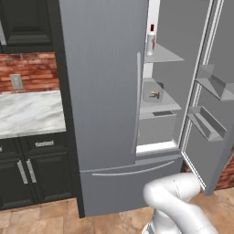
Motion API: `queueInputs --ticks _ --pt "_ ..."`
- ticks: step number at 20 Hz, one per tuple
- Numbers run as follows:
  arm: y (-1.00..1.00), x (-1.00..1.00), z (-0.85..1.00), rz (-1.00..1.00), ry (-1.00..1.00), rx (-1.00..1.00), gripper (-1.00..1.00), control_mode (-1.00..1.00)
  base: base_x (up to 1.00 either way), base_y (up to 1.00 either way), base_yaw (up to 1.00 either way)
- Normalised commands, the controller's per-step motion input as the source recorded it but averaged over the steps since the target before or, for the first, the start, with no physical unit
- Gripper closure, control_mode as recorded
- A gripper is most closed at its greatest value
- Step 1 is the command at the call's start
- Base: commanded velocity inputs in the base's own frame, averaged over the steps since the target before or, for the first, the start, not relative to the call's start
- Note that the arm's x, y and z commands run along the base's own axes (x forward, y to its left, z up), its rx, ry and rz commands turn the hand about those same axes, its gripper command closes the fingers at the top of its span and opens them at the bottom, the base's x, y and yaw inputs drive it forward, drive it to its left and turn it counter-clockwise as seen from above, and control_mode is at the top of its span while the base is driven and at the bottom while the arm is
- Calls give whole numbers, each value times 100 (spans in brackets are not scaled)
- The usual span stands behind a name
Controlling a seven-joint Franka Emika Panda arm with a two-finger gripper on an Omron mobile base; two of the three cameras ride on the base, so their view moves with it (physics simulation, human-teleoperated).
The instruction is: Place the tupperware on the second highest shelf of the fridge. Make space for the tupperware among the existing items by rearranging them on the shelves if needed. Close the fridge door when finished.
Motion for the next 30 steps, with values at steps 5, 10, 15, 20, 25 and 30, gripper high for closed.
queueInputs --ticks 5,10,15,20,25,30 --pt "-100 2 -24 2 0 13 -100 -100 0 0 0" --pt "-90 44 -38 3 2 10 -100 -100 0 0 0" --pt "-73 80 -40 0 4 8 -100 -100 0 0 0" --pt "-69 74 -34 2 3 9 -100 -100 0 0 0" --pt "-59 40 -48 4 2 5 -100 -100 0 0 0" --pt "-41 42 -73 8 5 1 -100 -100 0 0 0"
